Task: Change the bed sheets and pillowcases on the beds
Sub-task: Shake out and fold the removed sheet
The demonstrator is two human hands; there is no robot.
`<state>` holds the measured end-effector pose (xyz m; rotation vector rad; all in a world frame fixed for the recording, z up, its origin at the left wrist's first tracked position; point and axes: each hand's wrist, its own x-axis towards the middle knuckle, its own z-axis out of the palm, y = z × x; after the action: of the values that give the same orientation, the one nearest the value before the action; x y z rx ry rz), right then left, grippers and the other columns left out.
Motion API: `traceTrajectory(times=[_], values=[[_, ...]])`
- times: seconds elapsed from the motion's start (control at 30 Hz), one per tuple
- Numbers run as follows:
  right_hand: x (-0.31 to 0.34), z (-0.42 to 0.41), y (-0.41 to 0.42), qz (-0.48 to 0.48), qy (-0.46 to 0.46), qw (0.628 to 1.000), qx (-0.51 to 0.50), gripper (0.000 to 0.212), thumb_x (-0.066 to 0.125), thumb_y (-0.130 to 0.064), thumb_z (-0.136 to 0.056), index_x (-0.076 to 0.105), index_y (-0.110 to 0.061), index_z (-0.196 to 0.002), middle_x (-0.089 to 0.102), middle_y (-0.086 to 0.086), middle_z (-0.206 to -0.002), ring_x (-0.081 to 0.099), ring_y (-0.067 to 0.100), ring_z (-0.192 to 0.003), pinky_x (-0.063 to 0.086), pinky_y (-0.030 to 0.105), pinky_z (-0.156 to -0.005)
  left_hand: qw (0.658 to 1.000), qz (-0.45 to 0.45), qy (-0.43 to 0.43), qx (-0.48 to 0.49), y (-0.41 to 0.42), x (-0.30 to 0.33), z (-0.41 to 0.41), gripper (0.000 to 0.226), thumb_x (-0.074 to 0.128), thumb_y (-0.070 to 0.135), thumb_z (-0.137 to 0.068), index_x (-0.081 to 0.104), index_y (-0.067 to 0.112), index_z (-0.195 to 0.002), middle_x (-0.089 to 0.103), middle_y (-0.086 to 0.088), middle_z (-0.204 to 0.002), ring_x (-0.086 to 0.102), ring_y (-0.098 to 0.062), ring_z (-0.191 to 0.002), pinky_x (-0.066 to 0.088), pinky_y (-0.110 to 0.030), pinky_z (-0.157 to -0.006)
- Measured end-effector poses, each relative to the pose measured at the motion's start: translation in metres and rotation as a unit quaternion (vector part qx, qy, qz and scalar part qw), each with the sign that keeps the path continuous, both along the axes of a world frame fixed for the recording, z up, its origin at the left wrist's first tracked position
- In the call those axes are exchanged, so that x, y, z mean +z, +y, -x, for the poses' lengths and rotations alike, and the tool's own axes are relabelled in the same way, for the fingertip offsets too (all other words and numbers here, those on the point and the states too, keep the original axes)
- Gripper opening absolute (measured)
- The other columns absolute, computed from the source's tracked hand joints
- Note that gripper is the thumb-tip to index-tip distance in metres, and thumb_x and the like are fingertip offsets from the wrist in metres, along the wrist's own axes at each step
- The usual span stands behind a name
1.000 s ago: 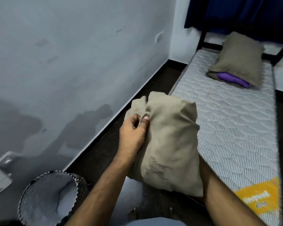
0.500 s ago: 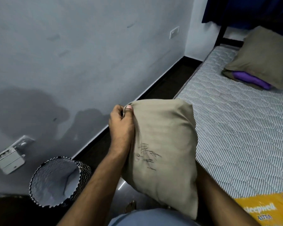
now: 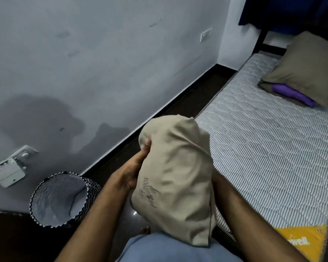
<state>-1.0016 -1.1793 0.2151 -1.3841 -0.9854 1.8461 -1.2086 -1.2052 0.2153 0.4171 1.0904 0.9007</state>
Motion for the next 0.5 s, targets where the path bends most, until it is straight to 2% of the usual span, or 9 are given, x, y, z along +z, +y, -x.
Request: traceTrajectory(times=[0.07,0.13,0.17,0.23,0.27,0.33,0.4,0.43,0.5], values=[[0.003,0.002,0.017,-0.018,0.015,1.000,0.001,0.030,0.044,-0.006,-0.105,0.052,-0.010,-0.076,0.060,0.001,-0.060,0.058,0.005,-0.054,0.045,0.013,-0.049,0.999,-0.035,0.024,0.024,0.000,-0.001,-0.001,0.049,0.069,0.055,-0.082,0.080,0.016,-0.109,0.073,-0.014,-0.118,0.071,-0.027,-0.108,0.059,-0.040,-0.089],[0.007,-0.006,0.037,-0.058,0.015,0.998,-0.017,0.020,0.050,-0.026,-0.104,0.065,-0.018,-0.091,0.071,-0.011,-0.076,0.064,0.009,-0.073,0.050,0.024,-0.060,0.996,-0.066,0.049,0.045,0.001,-0.002,-0.001,0.046,0.069,0.044,-0.091,0.070,0.013,-0.126,0.067,-0.018,-0.129,0.065,-0.033,-0.119,0.052,-0.048,-0.102],[0.010,-0.012,0.045,-0.059,0.044,0.997,-0.039,0.023,0.051,-0.037,-0.102,0.067,-0.020,-0.103,0.072,-0.004,-0.091,0.064,0.017,-0.085,0.048,0.029,-0.067,0.993,-0.076,0.069,0.060,0.002,-0.004,-0.002,0.045,0.071,0.040,-0.091,0.069,0.013,-0.127,0.067,-0.018,-0.128,0.065,-0.034,-0.119,0.050,-0.049,-0.105],[0.006,-0.022,0.054,-0.095,0.116,0.988,-0.027,0.051,0.046,-0.062,-0.097,0.058,-0.025,-0.129,0.065,0.012,-0.119,0.061,0.028,-0.102,0.049,0.038,-0.082,0.980,-0.093,0.150,0.093,0.006,-0.008,-0.004,0.041,0.074,0.040,-0.088,0.073,0.012,-0.118,0.073,-0.015,-0.117,0.070,-0.032,-0.111,0.050,-0.052,-0.105],[0.008,-0.023,0.055,-0.133,0.118,0.984,0.020,0.065,0.043,-0.074,-0.089,0.051,-0.031,-0.138,0.059,0.013,-0.132,0.061,0.024,-0.114,0.050,0.040,-0.092,0.968,-0.093,0.207,0.103,0.007,-0.006,-0.003,0.042,0.074,0.045,-0.087,0.075,0.013,-0.114,0.075,-0.013,-0.111,0.072,-0.031,-0.106,0.051,-0.053,-0.104],[0.015,-0.014,0.057,-0.230,0.036,0.960,0.154,0.083,0.044,-0.088,-0.073,0.037,-0.046,-0.145,0.044,0.000,-0.149,0.048,0.004,-0.133,0.042,0.030,-0.107,0.947,-0.087,0.288,0.116,0.008,-0.003,0.000,0.061,0.070,0.065,-0.083,0.076,0.009,-0.106,0.077,-0.014,-0.101,0.074,-0.033,-0.099,0.053,-0.057,-0.099],[0.022,0.002,0.058,-0.303,-0.066,0.912,0.268,0.086,0.058,-0.084,-0.071,0.034,-0.048,-0.145,0.042,-0.009,-0.150,0.047,-0.011,-0.126,0.044,0.022,-0.105,0.927,-0.063,0.351,0.114,0.009,0.001,0.007,0.086,0.057,0.081,-0.078,0.071,-0.001,-0.099,0.075,-0.021,-0.096,0.071,-0.040,-0.095,0.052,-0.057,-0.093],[0.022,0.009,0.062,-0.324,-0.092,0.892,0.303,0.076,0.066,-0.073,-0.076,0.042,-0.043,-0.142,0.052,-0.010,-0.143,0.055,-0.007,-0.120,0.049,0.026,-0.103,0.920,-0.054,0.367,0.123,0.008,0.003,0.011,0.088,0.053,0.081,-0.082,0.070,-0.004,-0.099,0.074,-0.022,-0.095,0.071,-0.041,-0.095,0.053,-0.055,-0.092],[0.019,0.031,0.074,-0.340,-0.111,0.874,0.329,0.041,0.071,-0.049,-0.089,0.061,-0.027,-0.121,0.069,-0.011,-0.112,0.065,0.002,-0.102,0.055,0.033,-0.091,0.926,-0.050,0.345,0.144,0.003,0.009,0.020,0.071,0.050,0.070,-0.093,0.076,0.004,-0.099,0.077,-0.015,-0.093,0.073,-0.033,-0.095,0.055,-0.047,-0.091]])
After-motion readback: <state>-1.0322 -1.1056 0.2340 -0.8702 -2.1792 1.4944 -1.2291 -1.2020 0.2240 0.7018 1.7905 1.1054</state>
